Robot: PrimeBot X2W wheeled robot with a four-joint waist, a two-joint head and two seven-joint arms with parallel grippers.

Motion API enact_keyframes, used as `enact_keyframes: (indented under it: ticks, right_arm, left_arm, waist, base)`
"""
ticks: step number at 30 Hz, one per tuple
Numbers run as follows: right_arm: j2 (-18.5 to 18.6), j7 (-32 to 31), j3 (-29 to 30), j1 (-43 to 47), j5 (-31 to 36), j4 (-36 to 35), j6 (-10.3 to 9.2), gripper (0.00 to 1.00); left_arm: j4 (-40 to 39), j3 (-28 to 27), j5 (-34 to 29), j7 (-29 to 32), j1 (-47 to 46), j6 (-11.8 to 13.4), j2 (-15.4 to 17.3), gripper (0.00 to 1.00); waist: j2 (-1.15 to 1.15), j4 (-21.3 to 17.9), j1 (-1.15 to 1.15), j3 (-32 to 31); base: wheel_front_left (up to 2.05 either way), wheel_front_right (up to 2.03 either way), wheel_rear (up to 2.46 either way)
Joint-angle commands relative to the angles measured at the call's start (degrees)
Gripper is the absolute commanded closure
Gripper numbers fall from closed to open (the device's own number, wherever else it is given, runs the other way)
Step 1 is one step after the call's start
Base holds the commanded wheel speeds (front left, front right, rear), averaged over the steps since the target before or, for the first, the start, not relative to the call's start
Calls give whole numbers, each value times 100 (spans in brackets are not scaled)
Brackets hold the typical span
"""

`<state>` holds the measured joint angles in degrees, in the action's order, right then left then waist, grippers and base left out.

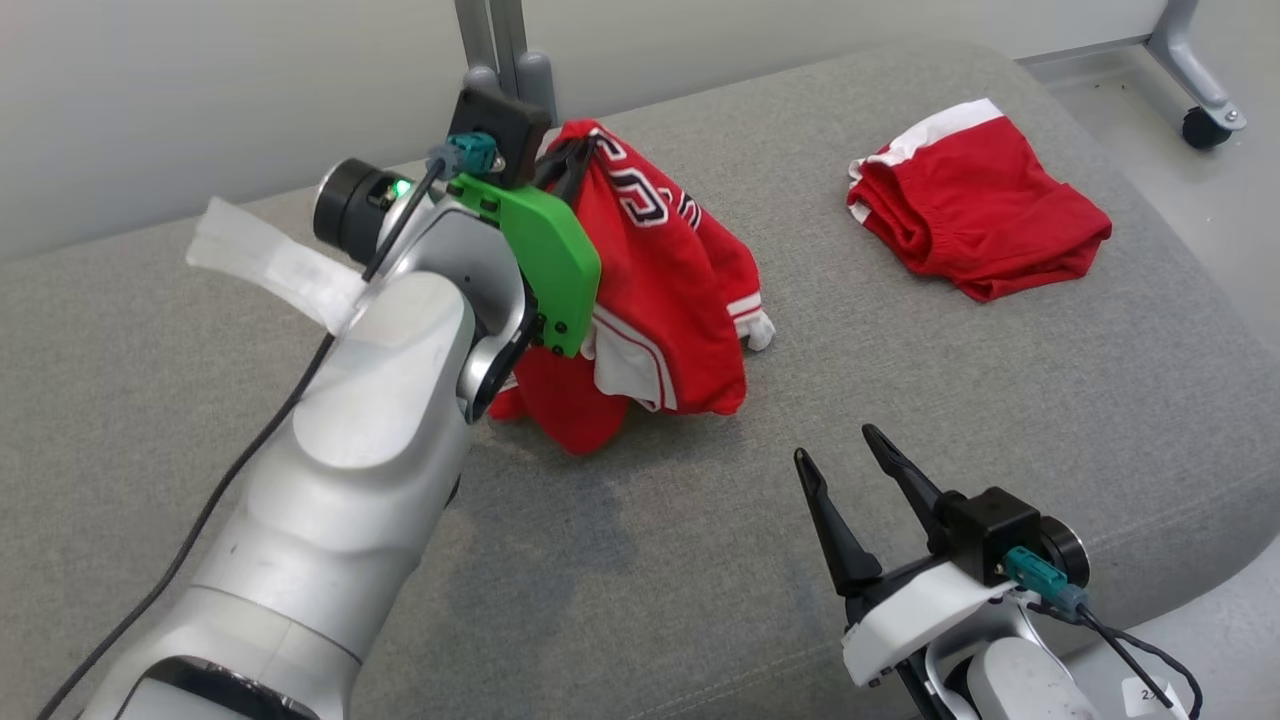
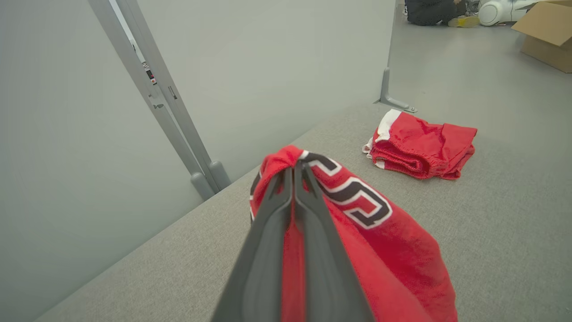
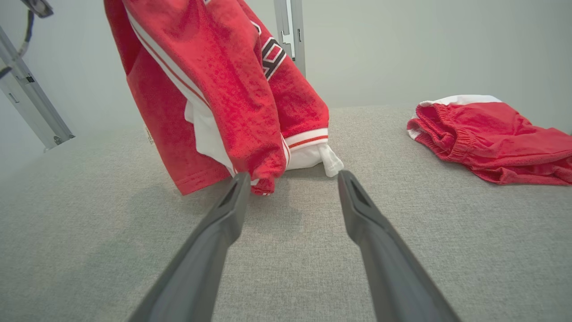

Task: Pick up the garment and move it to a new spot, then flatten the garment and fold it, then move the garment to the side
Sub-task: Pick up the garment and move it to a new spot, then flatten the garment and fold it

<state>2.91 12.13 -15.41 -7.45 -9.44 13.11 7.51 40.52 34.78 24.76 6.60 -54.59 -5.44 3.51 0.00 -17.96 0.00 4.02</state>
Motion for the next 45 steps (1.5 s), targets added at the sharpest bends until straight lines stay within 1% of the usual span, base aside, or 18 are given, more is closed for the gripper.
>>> enact_keyframes:
  ticks: [1, 6, 7, 9, 10, 11, 15, 18, 21, 24, 28, 34, 39, 45]
  right_arm:
    - [1, 50, 20, -98, -21, -18, -5, 0]
    - [0, 89, 65, -137, -49, 3, -5, 0]
    - [0, 89, 65, -137, -49, 3, -5, 0]
    - [0, 110, 50, -165, -56, 24, -5, 0]
    - [1, 118, 47, -187, -66, 34, -5, 0]
    - [2, 115, 49, -202, -65, 46, -5, 0]
    - [2, 128, 49, -198, -82, 101, -5, 0]
    - [2, 147, 53, -161, -100, 138, -5, 0]
    - [2, 157, 75, -103, -97, 172, -5, 0]
    - [1, 160, 108, -46, -92, 184, -5, 0]
    - [2, 152, 99, -26, -112, 183, -5, 0]
    - [2, 167, 104, -80, -154, 150, -5, 0]
    - [1, 189, 50, -161, -210, 151, -5, 0]
    - [-1, 263, 75, -265, -274, 195, -5, 0]
  left_arm:
    - [163, 30, 16, 11, 212, 87, 19, 100]
    - [712, 37, 81, -27, 658, 229, 127, 100]
    - [712, 37, 81, -27, 658, 229, 127, 100]
    - [933, 5, 79, -102, 767, 318, 209, 100]
    - [1039, 8, 61, -153, 819, 349, 246, 62]
    - [1140, 7, 49, -203, 870, 379, 276, 0]
    - [1502, -78, 107, -438, 991, 548, 395, 0]
    - [1672, -122, 163, -615, 1078, 590, 417, 0]
    - [1632, -114, 197, -871, 1085, 421, 362, 0]
    - [1514, 98, 68, -1032, 973, 223, 273, 0]
    - [1292, 435, -104, -1013, 837, 48, 134, 0]
    - [952, 997, -250, -762, 706, -87, -11, 0]
    - [784, 1496, -261, -492, 678, -154, -41, 0]
    - [693, 2042, -200, -172, 430, -191, -45, 0]
  waist:
    - [0, 110, 0, 200]
    - [0, 265, 0, 336]
    - [0, 265, 0, 336]
    - [0, 316, 0, 349]
    - [0, 340, 0, 348]
    - [0, 366, 0, 340]
    - [0, 468, 0, 275]
    - [0, 538, 0, 197]
    - [0, 610, 0, 117]
    - [0, 678, 0, 58]
    - [0, 666, 0, 38]
    - [0, 392, 0, 207]
    - [0, -3, 0, 466]
    - [0, -504, 0, 803]
  base:
    - [0, 0, 0]
    - [0, 0, 0]
    - [0, 0, 0]
    - [0, 0, 0]
    - [0, 0, 0]
    - [0, 0, 0]
    - [0, 0, 0]
    - [0, 0, 0]
    - [0, 0, 0]
    - [0, 0, 0]
    - [0, 0, 0]
    - [0, 0, 0]
    - [0, 0, 0]
    - [0, 0, 0]
